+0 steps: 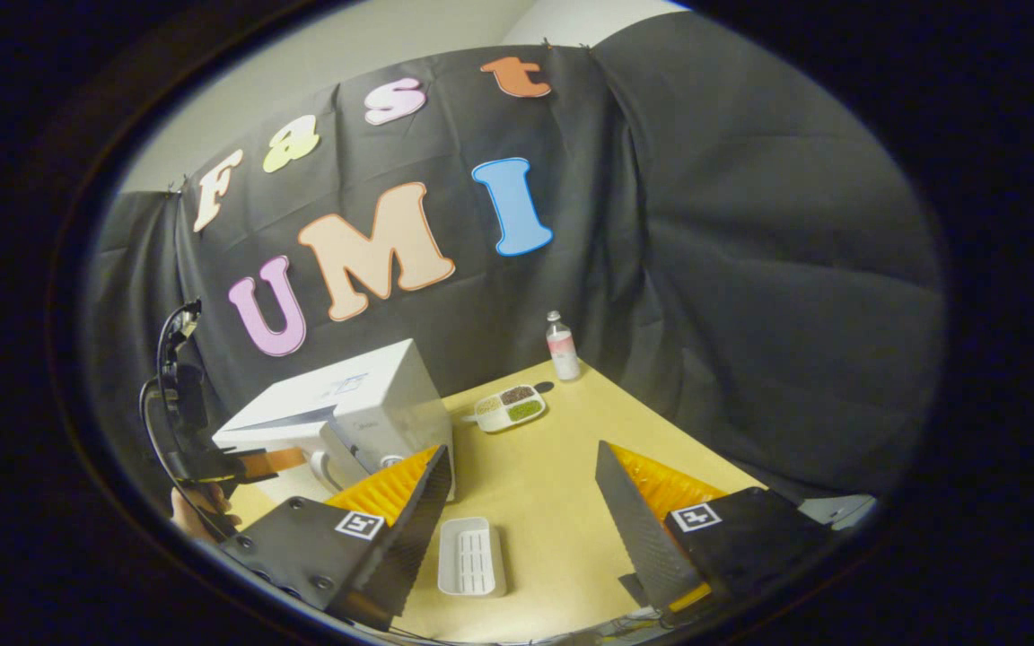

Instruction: Open the microwave oven with the left hand, put the food in, and close the microwave oven.

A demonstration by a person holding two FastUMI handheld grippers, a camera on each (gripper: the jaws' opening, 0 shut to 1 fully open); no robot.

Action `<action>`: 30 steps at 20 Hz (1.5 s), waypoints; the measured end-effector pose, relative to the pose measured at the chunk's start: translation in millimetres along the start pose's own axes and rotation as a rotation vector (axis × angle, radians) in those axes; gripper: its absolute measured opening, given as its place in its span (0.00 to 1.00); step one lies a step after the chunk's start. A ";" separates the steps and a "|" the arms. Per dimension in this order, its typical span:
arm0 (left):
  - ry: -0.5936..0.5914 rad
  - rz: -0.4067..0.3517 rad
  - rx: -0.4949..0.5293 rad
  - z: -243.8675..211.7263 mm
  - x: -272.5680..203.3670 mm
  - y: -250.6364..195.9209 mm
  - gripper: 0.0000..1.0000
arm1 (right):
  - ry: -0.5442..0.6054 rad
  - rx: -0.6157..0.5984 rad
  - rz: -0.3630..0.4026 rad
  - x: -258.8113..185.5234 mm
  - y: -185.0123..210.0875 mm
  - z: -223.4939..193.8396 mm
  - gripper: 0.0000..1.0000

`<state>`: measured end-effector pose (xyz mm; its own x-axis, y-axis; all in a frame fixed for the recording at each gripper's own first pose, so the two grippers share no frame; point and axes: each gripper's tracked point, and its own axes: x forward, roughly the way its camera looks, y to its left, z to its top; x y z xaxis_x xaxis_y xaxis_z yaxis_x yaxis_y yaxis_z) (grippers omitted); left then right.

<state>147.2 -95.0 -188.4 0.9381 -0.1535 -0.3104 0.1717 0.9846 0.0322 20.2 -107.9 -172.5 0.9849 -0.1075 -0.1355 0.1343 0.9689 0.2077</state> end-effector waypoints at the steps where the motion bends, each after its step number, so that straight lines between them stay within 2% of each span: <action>1: 0.001 0.001 0.003 0.1 4.3 -1.0 0.00 | -0.006 0.002 -0.003 -1.2 -3.1 1.5 0.90; 7: -0.003 0.021 0.007 5.1 15.2 -3.9 0.00 | -0.035 -0.015 -0.017 -5.6 -12.4 9.0 0.91; 15: -0.021 0.054 -0.041 9.9 19.2 -1.7 0.00 | -0.083 0.010 0.040 -1.2 5.4 18.3 0.91; 16: -0.024 0.059 -0.041 10.2 19.7 -1.1 0.00 | -0.078 0.006 0.041 0.9 7.0 17.1 0.99; 17: -0.027 0.065 -0.042 10.3 20.7 -1.0 0.00 | -0.070 0.003 0.043 2.9 8.7 14.8 0.90; 18: -0.030 0.070 -0.041 11.8 22.0 -1.0 0.00 | -0.062 -0.002 0.041 5.7 9.4 12.9 0.90; 19: -0.024 0.073 -0.042 10.3 22.6 -0.9 0.00 | -0.059 -0.006 0.038 6.7 8.7 13.1 0.99; 21: -0.018 0.070 -0.049 7.8 24.6 -2.5 0.01 | -0.066 -0.005 0.035 8.8 9.3 15.4 0.99; 22: -0.013 0.066 -0.058 6.4 25.2 -3.0 0.00 | -0.066 -0.004 0.035 9.0 10.1 16.1 0.91; 23: -0.012 0.062 -0.070 5.8 25.7 -3.2 0.00 | -0.060 -0.003 0.038 10.5 11.3 14.3 0.91; 24: -0.017 0.061 -0.076 6.5 28.3 -3.0 0.00 | -0.052 -0.005 0.042 11.8 12.7 12.0 0.99; 25: -0.030 0.081 -0.062 13.4 32.9 1.6 0.00 | -0.044 -0.011 0.046 12.8 14.8 9.6 0.90; 26: 0.005 0.088 -0.077 6.5 31.0 0.2 0.00 | -0.042 -0.021 0.052 13.1 17.5 8.7 0.90; 28: -0.013 0.074 -0.078 9.6 32.0 -1.0 0.00 | -0.042 -0.044 0.066 12.6 23.2 9.7 0.91; 29: -0.007 0.069 -0.080 8.0 31.9 -1.9 0.01 | -0.036 -0.057 0.066 12.2 23.8 7.8 0.99; 30: -0.007 0.065 -0.083 6.7 30.8 -1.9 0.00 | -0.028 -0.065 0.067 12.8 24.3 5.6 0.90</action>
<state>177.8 -102.2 -191.6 0.9486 -0.0894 -0.3037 0.0851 0.9960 -0.0272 36.6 -87.0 -163.7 0.9943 -0.0471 -0.0960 0.0614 0.9865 0.1516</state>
